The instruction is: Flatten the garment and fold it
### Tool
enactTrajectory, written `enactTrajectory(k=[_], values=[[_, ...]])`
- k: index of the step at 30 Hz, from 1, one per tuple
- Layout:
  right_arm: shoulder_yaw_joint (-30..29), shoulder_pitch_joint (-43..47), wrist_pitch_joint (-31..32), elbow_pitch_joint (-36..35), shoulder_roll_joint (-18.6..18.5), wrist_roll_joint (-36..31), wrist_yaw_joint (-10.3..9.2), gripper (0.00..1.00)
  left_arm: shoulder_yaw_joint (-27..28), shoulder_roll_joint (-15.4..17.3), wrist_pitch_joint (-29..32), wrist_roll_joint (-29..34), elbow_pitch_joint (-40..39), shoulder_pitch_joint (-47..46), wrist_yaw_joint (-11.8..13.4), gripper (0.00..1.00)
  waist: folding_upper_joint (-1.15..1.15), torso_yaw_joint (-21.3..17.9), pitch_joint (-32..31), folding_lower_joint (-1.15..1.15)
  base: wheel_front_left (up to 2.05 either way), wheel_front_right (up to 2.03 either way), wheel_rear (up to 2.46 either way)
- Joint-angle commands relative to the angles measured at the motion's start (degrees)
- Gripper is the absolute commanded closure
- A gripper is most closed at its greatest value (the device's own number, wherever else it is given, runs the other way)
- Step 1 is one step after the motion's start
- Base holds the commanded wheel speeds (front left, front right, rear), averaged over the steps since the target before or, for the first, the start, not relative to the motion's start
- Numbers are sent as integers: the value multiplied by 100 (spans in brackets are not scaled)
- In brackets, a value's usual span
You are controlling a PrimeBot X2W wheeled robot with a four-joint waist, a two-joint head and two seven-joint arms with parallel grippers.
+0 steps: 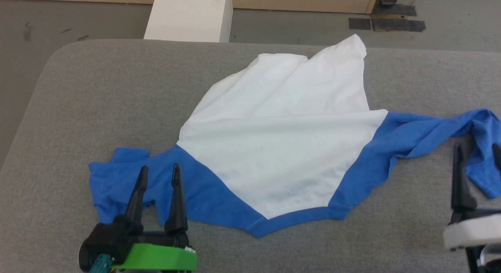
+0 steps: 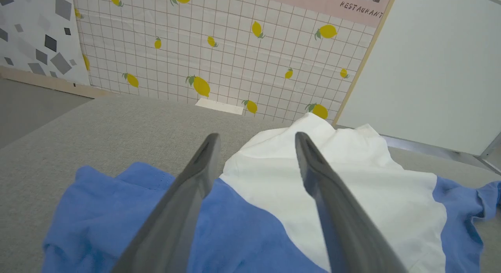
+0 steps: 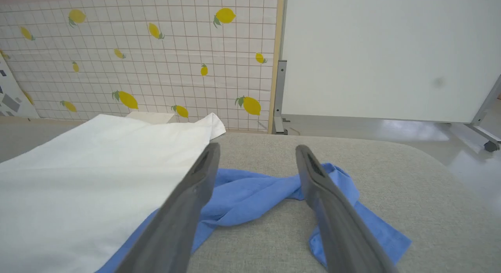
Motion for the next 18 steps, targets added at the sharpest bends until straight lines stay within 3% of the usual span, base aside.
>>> enactTrajectory(k=[1, 11, 18], values=[[51, 200, -245, -27, 87, -130, -9, 0, 39, -12, -22, 28, -47, 151, -6, 0, 0, -37, -59, 0, 0, 0, 0], [83, 507, -941, 470, 190, 254, -9, 0, -81, 51, -6, 325, 441, 526, -183, 0, 0, -90, -270, 0, 0, 0, 0], [124, 456, -975, 497, 191, 246, -9, 0, -398, 571, 1336, 447, 328, 204, -523, 0, 0, -66, -225, 0, 0, 0, 0]])
